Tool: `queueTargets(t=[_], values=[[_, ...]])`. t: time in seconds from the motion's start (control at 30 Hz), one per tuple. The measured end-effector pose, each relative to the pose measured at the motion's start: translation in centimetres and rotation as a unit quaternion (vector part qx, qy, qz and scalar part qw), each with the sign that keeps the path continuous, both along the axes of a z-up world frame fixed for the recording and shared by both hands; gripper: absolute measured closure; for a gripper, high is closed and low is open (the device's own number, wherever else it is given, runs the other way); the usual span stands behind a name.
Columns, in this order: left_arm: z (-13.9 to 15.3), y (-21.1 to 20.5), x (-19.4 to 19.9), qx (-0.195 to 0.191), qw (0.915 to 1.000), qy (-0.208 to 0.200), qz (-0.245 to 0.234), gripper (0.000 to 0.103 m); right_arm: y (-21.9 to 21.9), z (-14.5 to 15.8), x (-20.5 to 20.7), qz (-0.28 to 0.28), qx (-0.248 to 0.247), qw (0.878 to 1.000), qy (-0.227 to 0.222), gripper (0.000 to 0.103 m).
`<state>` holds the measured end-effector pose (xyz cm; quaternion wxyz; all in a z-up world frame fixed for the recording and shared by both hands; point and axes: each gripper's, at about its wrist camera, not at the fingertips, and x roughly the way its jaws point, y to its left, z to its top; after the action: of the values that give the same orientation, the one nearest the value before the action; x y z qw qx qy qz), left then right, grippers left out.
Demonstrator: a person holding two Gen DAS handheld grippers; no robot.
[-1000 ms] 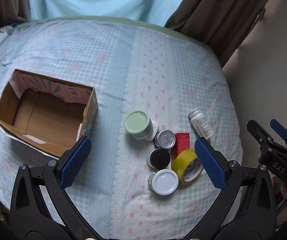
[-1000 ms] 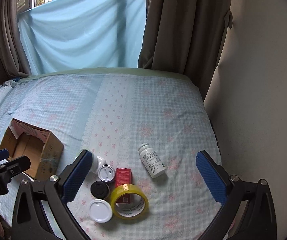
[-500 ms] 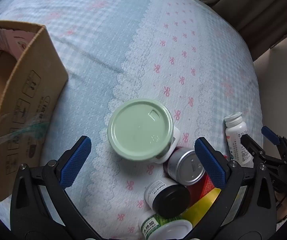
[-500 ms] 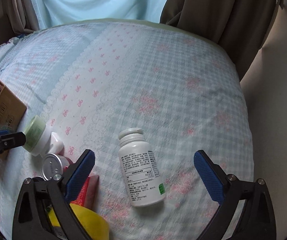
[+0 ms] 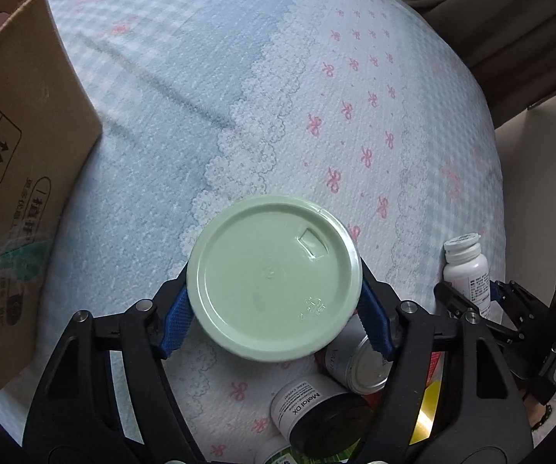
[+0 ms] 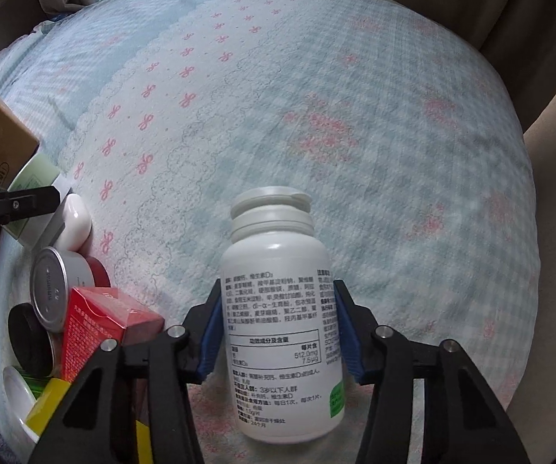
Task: Organize rigid objects
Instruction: 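Grasp the pale green jar with the left tool while the right tool grasps the white pill bottle, then carry the green jar and pill bottle into the cardboard box and release both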
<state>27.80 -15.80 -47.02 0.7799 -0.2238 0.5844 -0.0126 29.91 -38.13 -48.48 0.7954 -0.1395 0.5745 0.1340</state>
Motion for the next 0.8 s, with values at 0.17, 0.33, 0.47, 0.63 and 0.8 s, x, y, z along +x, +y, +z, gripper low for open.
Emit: queueTargets(t=[0.17,0.33,0.47,0.63,0.8], values=[[0.3,0.1,-0.5,0.006,1.0,-0.002,-0.001,0.033,0.3,0.0,-0.1,-0.008,-0.003,1.0,-0.003,0.056],[2.0,0.4,-1.3,0.008,0.9999,-0.012,-0.005,0.033,0.0,1.9,-0.5,-0.033,0.008,0.999,-0.009,0.056],[5.0,0.6,-1.6,0.01,0.9993,-0.033,-0.013,0.033,-0.3,4.7,-1.2,-0.053,0.022,0.998,-0.019,0.056],[10.9,1.2,-2.2,0.011,0.9968,-0.075,-0.027,0.033,0.3,10.1,-2.8,-0.07,0.037,0.996,-0.038,0.056],[18.3,3.1,-3.6,0.019,0.9912,-0.123,-0.044,0.033,2.2,16.5,-4.4,-0.091,0.059,0.992,-0.063,0.056]])
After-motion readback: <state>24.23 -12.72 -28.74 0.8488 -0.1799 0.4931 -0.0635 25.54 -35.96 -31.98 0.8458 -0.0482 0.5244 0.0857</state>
